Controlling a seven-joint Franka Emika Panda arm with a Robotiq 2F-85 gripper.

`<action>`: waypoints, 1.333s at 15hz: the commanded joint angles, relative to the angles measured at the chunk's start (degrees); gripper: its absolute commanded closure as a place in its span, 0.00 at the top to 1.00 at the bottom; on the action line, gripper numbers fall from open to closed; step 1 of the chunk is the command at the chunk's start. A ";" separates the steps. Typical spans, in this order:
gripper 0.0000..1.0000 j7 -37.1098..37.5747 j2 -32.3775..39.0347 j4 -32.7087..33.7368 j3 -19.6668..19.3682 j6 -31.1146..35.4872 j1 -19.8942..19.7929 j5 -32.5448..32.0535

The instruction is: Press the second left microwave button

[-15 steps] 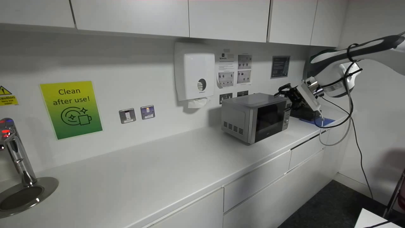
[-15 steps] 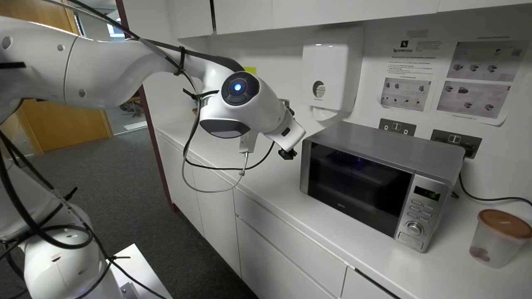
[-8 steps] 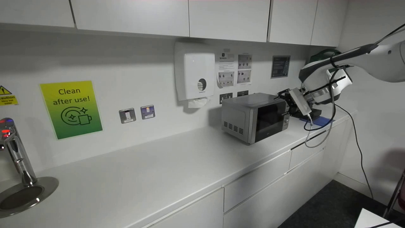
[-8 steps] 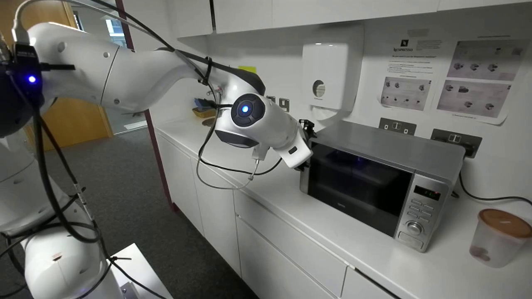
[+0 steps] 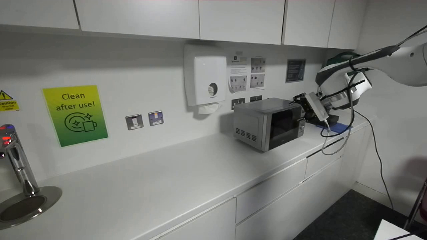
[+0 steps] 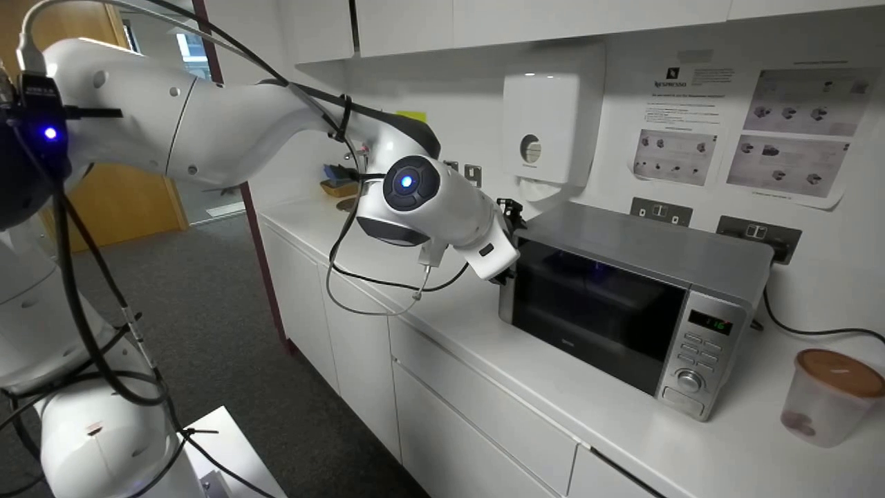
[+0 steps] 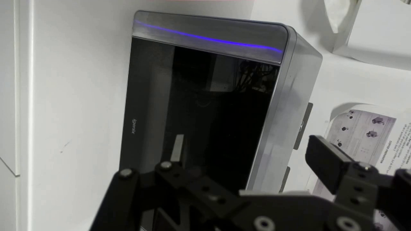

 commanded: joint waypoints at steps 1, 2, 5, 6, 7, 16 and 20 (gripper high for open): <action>1.00 0.00 0.00 0.00 0.00 0.00 0.00 0.00; 1.00 0.00 0.00 0.00 0.00 0.00 0.00 0.00; 1.00 0.00 0.00 0.00 0.00 0.00 0.00 0.00; 1.00 0.00 0.00 0.00 0.00 0.00 0.00 0.00; 1.00 0.00 0.00 0.00 0.00 0.00 0.00 0.00; 1.00 -30.97 -1.26 7.22 -5.55 -0.94 1.74 26.47; 1.00 -48.14 -0.16 10.59 -8.75 -7.42 -0.62 39.94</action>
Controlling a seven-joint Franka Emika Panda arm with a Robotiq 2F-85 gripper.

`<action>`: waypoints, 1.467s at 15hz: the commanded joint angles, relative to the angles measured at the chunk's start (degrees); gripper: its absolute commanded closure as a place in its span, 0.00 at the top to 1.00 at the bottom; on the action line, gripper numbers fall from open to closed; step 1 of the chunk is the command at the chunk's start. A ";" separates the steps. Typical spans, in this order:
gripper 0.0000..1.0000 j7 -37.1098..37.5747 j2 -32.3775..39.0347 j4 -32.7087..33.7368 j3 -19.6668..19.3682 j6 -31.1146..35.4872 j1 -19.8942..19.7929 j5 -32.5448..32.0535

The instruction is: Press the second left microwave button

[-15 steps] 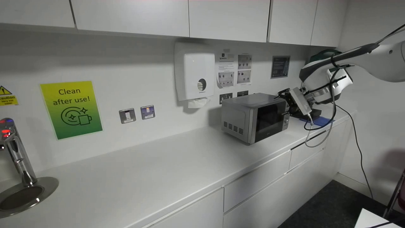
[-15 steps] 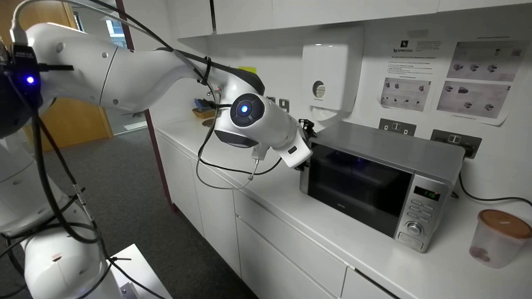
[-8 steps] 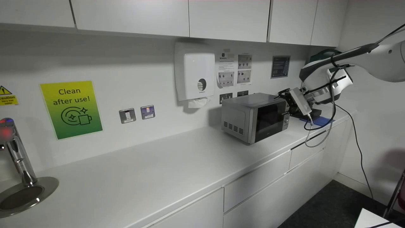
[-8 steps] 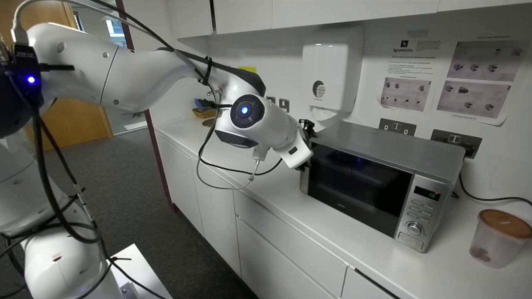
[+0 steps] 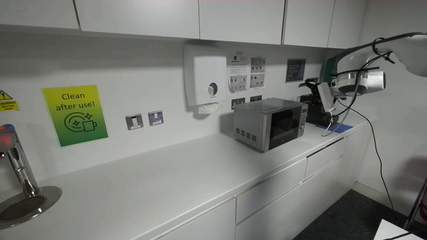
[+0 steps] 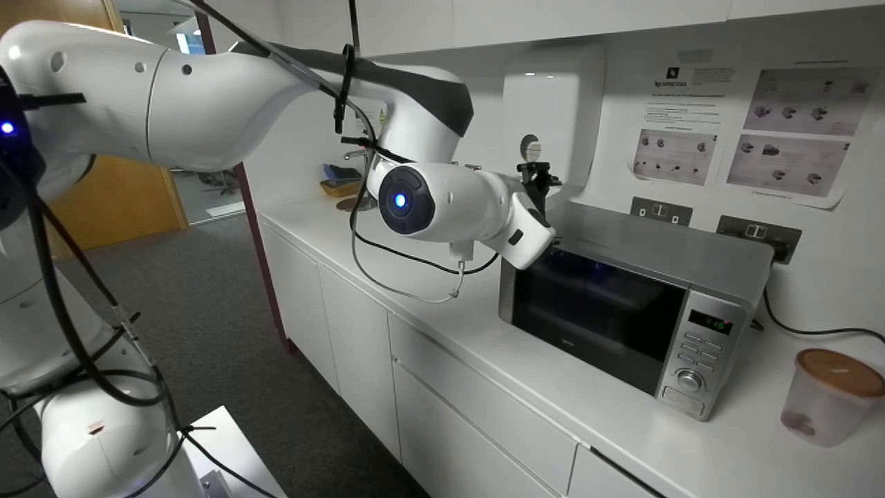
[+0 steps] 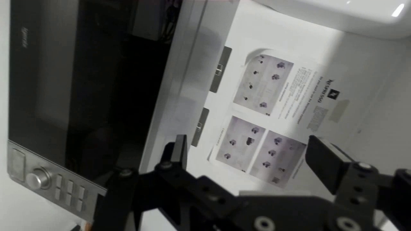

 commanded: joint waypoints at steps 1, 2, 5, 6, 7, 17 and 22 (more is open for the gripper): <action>1.00 -15.57 0.92 2.70 -3.35 -9.09 -2.29 12.17; 1.00 -19.90 2.03 2.56 -4.19 -12.78 -3.43 15.83; 1.00 -32.58 6.24 -1.00 -2.77 -23.89 -10.05 25.18; 1.00 -36.77 7.37 -2.83 -2.55 -26.71 -11.11 28.15; 1.00 -40.17 8.63 -4.56 -1.96 -29.28 -12.36 30.38; 1.00 -25.42 12.97 -6.80 4.07 -26.19 -13.56 35.22; 1.00 -24.27 14.12 -6.71 4.71 -25.55 -13.76 33.71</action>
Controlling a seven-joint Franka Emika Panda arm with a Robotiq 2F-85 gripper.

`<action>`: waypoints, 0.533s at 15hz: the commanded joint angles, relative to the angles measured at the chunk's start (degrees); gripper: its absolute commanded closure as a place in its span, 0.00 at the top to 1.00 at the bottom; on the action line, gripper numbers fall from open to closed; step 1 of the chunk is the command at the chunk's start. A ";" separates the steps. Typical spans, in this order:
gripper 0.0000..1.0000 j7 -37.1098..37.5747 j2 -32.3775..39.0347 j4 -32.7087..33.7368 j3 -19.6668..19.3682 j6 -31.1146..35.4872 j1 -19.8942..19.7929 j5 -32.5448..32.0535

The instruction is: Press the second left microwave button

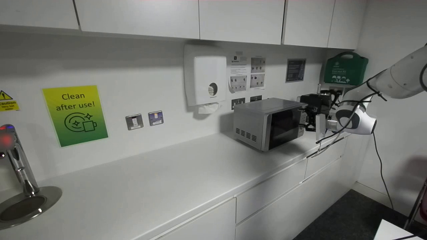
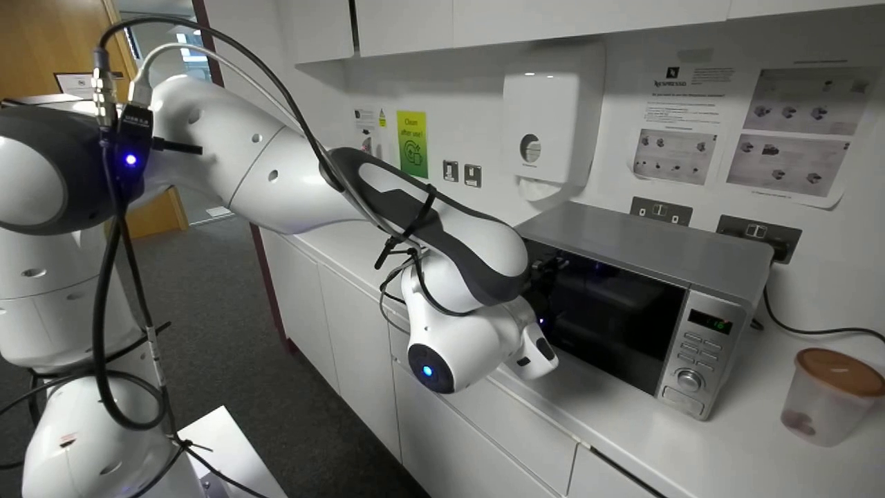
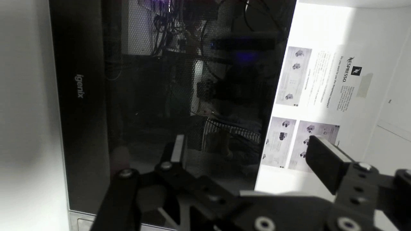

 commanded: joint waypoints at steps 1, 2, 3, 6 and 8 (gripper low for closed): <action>1.00 0.24 -0.01 0.09 0.92 0.07 -0.94 -0.19; 1.00 0.27 -0.01 0.09 0.92 0.07 -0.94 -0.19; 1.00 0.27 -0.01 0.09 0.92 0.08 -0.94 -0.19; 1.00 0.28 -0.01 0.09 0.92 0.08 -0.94 -0.19; 1.00 0.99 1.37 1.08 0.00 -3.47 -2.09 -1.64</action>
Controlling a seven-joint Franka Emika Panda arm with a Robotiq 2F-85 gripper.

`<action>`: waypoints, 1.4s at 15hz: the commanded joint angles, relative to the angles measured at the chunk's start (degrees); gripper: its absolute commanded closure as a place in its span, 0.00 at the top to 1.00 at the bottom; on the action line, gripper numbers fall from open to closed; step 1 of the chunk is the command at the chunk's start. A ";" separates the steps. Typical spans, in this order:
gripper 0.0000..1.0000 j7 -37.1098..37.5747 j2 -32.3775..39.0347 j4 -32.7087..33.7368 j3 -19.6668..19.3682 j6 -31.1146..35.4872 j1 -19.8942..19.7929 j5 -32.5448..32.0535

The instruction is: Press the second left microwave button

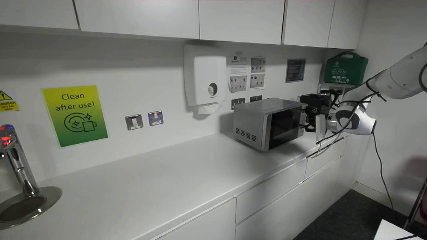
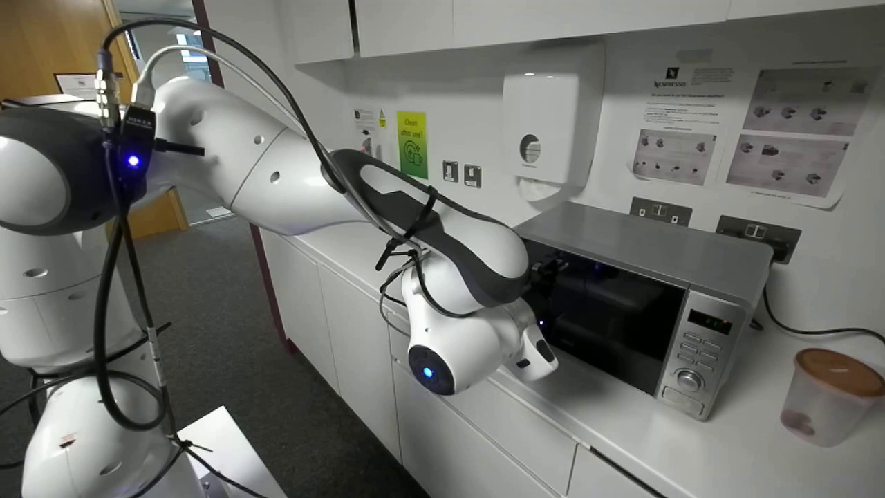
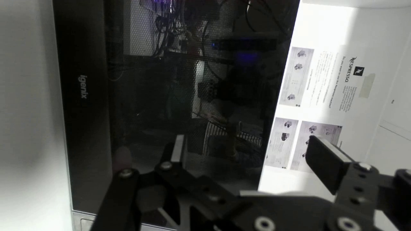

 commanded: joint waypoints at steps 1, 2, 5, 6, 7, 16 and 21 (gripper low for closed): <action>1.00 2.09 1.62 1.69 -0.37 -4.37 -2.56 -1.82; 1.00 3.58 2.61 2.77 -0.89 -5.06 -3.39 -2.73; 1.00 5.21 5.60 6.16 -2.57 -8.69 -5.97 -2.80; 1.00 6.54 6.77 7.75 -3.11 -9.22 -6.81 -3.05; 1.00 7.10 8.03 9.25 -3.56 -10.11 -7.58 -2.63; 0.73 12.36 19.86 21.86 -4.11 -8.95 -10.40 -2.59; 0.36 16.02 24.09 26.23 -3.96 -8.41 -11.23 -2.28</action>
